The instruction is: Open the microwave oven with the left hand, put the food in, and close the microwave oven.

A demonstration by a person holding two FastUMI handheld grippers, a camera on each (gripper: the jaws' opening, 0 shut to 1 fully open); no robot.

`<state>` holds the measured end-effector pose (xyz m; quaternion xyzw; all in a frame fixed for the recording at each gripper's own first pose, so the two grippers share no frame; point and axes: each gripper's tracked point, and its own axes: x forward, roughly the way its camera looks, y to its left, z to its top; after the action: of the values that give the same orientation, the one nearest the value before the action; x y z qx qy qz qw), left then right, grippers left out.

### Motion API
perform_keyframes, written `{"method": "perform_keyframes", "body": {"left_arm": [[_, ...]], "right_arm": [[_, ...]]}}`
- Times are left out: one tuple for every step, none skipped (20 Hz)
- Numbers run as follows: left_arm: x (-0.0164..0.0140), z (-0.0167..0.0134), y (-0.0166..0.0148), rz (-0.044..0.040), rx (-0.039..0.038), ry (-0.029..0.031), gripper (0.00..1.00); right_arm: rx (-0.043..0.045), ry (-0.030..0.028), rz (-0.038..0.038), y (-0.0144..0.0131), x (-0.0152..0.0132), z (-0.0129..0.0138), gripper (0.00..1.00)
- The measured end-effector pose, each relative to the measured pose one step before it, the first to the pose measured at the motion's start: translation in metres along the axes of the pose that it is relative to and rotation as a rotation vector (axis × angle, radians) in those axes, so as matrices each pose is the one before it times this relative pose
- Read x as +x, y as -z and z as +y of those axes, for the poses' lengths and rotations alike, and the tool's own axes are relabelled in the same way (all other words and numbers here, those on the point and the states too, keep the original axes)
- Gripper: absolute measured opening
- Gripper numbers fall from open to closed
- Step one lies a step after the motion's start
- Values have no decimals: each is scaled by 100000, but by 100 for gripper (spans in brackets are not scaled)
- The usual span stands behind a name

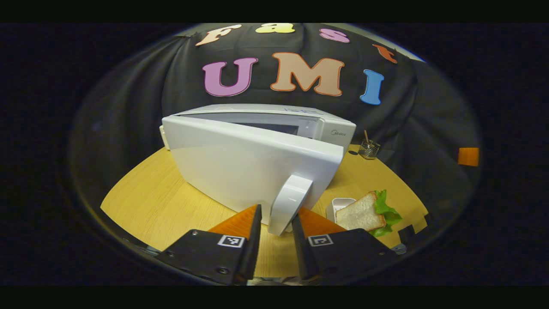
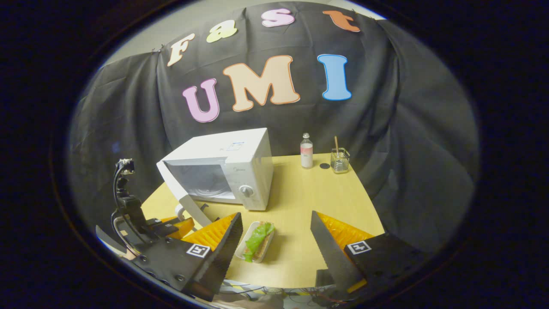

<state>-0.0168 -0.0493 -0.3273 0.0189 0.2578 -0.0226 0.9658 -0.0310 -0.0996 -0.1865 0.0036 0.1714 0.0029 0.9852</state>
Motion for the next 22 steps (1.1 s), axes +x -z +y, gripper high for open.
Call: {"method": "perform_keyframes", "body": {"left_arm": [[-213,758,-122,-313,-429,-7,58],[-456,946,-163,-334,-352,-753,68],[-372,874,33,236,-405,-307,82],[-929,378,422,1642,-765,1522,93],[-52,522,138,40,-518,691,100],[-967,603,84,535,326,-56,100],[-568,720,304,1070,784,-414,100],[-913,864,431,312,869,-313,100],[-657,930,108,-315,424,-117,100],[-610,960,169,148,-137,-116,100],[-839,937,394,476,-487,-329,100],[-743,1131,192,-6,-722,-506,100],[-721,1191,159,-300,-773,-781,100],[-877,1115,304,-281,-862,-1214,100],[-684,1283,173,-363,-919,-1341,100],[-627,1320,188,-731,-955,-1356,100],[-584,1321,48,-645,-1105,-1535,100],[-531,1294,-101,-583,-1062,-1635,100],[-480,1317,-196,-677,-864,-1819,100],[-474,1275,-114,-690,-610,-1808,100],[-413,1428,-272,-952,-456,-1893,100],[-217,1329,130,-227,-247,-1741,100]], "right_arm": [[647,556,-188,228,-344,402,92],[652,669,346,386,-340,520,92],[601,868,730,397,-379,465,99],[563,891,802,507,-428,462,99],[498,987,364,307,-431,527,99],[546,1198,293,282,-600,400,92],[672,1057,48,204,-656,472,92],[852,962,-405,268,-713,506,92],[999,832,-307,199,-738,492,92],[1011,802,-91,369,-640,450,92],[598,799,160,332,-581,409,92],[124,1158,186,477,-602,325,92],[-115,1229,78,281,-554,211,92],[-94,824,64,331,-483,358,92],[-18,544,115,235,-464,303,92],[-212,362,66,354,-563,364,92],[-423,504,-3,278,-466,348,92],[-464,292,163,365,-332,332,92],[-395,67,367,292,-342,445,92],[-427,-4,338,326,-206,407,92],[-469,-92,729,406,-252,392,92],[-508,-150,544,382,-162,429,92]]}}
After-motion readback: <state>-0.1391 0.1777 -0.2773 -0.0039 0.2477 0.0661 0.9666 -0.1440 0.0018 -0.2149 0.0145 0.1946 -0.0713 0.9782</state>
